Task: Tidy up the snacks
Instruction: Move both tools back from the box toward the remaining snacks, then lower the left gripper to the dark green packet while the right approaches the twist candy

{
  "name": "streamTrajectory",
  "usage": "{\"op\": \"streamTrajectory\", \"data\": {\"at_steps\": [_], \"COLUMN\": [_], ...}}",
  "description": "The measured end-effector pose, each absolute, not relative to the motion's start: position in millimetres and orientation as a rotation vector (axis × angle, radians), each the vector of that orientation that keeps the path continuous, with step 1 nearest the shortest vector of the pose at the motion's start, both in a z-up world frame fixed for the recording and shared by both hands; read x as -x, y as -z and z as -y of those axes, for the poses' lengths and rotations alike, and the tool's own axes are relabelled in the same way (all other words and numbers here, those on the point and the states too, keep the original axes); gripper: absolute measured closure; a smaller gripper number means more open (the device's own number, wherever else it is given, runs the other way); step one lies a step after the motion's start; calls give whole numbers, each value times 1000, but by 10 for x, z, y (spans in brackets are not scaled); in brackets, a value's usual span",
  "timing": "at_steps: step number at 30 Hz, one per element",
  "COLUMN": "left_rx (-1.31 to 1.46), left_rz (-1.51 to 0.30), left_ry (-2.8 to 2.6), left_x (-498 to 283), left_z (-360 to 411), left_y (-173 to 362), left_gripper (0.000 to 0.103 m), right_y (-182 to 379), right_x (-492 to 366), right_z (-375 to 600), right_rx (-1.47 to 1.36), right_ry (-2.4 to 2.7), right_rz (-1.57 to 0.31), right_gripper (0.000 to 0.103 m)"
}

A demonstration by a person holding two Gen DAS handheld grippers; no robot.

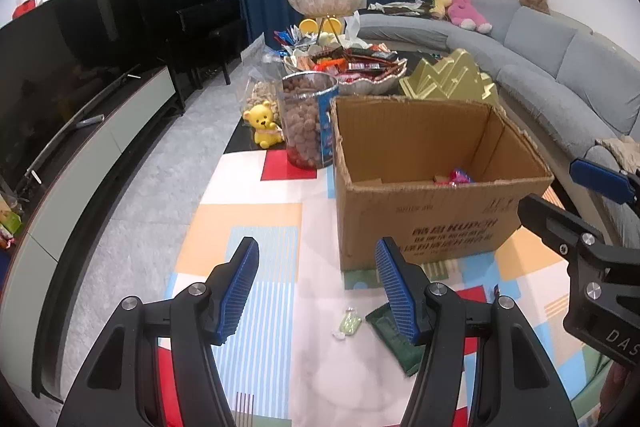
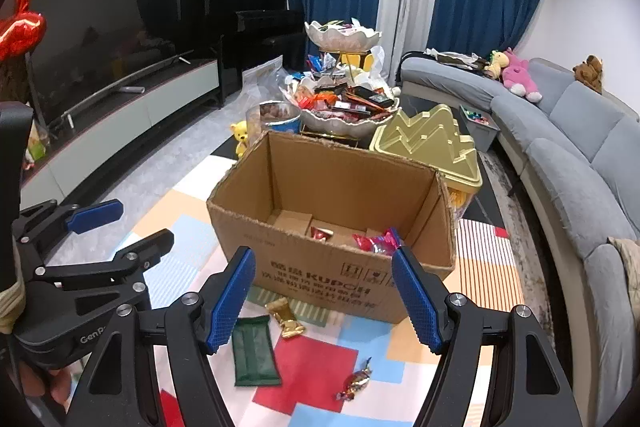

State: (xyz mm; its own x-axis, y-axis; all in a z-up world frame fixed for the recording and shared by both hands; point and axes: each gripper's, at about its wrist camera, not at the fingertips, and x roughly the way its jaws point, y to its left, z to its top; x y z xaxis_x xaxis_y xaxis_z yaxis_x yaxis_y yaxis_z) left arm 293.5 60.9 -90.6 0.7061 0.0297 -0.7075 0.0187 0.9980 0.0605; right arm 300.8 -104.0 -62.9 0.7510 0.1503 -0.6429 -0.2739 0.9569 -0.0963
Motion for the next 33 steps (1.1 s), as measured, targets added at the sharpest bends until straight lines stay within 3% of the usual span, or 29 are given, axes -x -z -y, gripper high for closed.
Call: {"op": "streamTrajectory", "data": {"at_steps": [33], "left_rx": [-28], "left_rz": [-995], "left_ry": [-31], "left_x": [-2795], "left_z": [-2], "left_y": [1743], "left_gripper": [43], "right_y": [1476], "right_x": [-2791], "right_z": [1809], "right_rx": [111], "right_ry": [-67], "right_rz": [-881], "right_gripper": [31]}}
